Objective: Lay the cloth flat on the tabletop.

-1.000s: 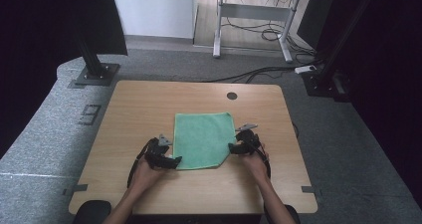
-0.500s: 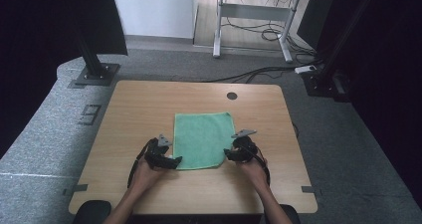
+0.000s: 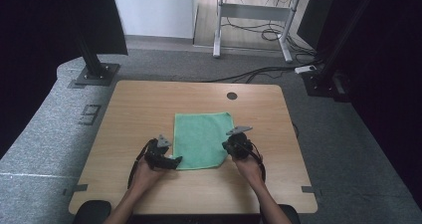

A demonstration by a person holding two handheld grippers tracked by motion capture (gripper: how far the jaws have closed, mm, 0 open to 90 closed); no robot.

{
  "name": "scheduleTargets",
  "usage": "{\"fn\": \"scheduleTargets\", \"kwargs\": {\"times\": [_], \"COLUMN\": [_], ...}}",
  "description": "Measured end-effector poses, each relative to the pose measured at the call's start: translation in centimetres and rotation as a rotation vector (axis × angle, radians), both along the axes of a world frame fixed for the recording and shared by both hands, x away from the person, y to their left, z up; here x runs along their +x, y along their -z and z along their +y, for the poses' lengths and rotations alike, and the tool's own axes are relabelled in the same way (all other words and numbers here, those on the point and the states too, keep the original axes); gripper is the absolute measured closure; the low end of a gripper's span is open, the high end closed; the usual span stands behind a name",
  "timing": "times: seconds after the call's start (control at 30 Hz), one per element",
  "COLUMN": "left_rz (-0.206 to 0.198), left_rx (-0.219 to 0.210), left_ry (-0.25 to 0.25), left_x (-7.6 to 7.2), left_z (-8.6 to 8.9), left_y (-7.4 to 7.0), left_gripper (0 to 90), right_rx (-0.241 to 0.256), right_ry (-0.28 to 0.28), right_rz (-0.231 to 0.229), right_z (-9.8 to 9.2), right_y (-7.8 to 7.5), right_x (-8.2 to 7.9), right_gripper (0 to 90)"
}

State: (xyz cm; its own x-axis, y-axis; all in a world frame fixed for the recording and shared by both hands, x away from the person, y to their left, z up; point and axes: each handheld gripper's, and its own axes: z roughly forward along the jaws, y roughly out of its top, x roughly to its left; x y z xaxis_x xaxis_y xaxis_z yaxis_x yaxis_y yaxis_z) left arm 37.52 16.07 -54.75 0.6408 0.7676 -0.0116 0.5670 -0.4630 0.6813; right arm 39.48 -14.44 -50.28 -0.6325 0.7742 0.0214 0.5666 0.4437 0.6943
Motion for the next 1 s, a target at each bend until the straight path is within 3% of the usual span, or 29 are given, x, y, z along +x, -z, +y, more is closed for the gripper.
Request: {"fn": "scheduleTargets", "kwargs": {"times": [0.17, 0.3, 0.47, 0.6, 0.7, 0.73, 0.83, 1.0], "left_rz": [-0.002, -0.003, -0.004, -0.005, -0.005, -0.005, -0.005, -0.005], "left_rx": [-0.005, -0.002, -0.004, -0.005, -0.005, -0.005, -0.005, -0.005], "left_ry": [-0.002, 0.002, 0.003, 0.002, 0.001, 0.001, 0.001, 0.001], "left_x": [0.0, 0.0, 0.0, 0.0, 0.0, 0.0, 0.0, 0.0], "left_z": [0.0, 0.1, 0.1, 0.0, 0.0, 0.0, 0.0, 0.0], "left_y": [0.0, 0.0, 0.0, 0.1, 0.1, 0.1, 0.1, 0.1], "left_gripper": [13.3, 13.3, 13.2, 13.2, 13.3, 13.2, 13.3, 13.3], "right_rx": [-0.014, -0.026, -0.032, -0.017, -0.022, -0.019, 0.005, -0.023], "right_ry": [-0.032, -0.033, 0.033, 0.058, 0.055, 0.048, 0.031, 0.028], "right_rz": [-0.019, -0.013, 0.019, 0.041, 0.055, 0.067, 0.082, 0.056], "right_z": [1.4, 1.5, -0.5, -1.3, -1.2, -1.0, -0.9, -0.4], "right_y": [-1.0, -0.8, 1.0, 2.1, 2.7, 3.3, 3.3, 2.5], "right_x": [0.7, 0.8, 0.2, -0.1, -0.2, -0.4, -0.5, -0.5], "right_gripper": [87.6, 78.6, 57.9, 53.7, 53.8, 63.6, 81.8, 84.8]}}
